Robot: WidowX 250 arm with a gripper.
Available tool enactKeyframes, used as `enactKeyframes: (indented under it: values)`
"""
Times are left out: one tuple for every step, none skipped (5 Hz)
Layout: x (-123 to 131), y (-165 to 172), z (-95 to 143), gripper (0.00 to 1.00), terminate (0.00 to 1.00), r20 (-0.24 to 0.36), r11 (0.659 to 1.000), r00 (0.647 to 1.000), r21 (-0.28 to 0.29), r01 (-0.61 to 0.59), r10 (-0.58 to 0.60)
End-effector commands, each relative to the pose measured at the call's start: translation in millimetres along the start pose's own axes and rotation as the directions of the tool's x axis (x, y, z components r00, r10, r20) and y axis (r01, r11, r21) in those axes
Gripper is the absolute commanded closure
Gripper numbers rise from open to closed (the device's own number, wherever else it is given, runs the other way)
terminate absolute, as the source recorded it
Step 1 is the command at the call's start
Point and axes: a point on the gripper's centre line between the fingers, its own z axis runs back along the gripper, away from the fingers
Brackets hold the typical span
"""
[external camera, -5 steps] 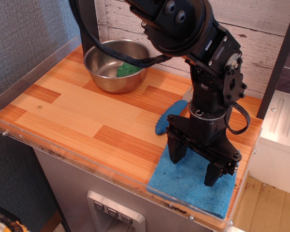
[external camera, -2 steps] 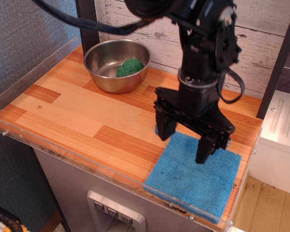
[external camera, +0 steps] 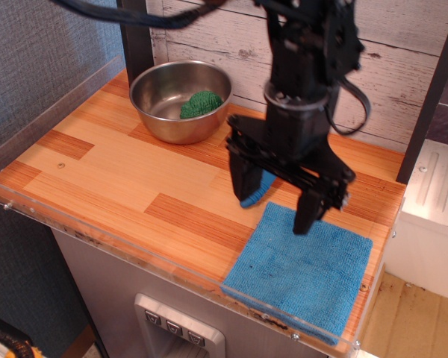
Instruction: Move the blue color cloth to the right edge of the table.
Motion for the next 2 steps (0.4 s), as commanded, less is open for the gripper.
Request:
enactKeyframes:
  values:
    - [4.4,2.7,15.7,0.0,0.0,0.061,1.0,0.998,-0.009,-0.011,0.011]
    - [4.4,2.7,15.7,0.0,1.0,0.061,1.0,0.998,-0.009,-0.011,0.011]
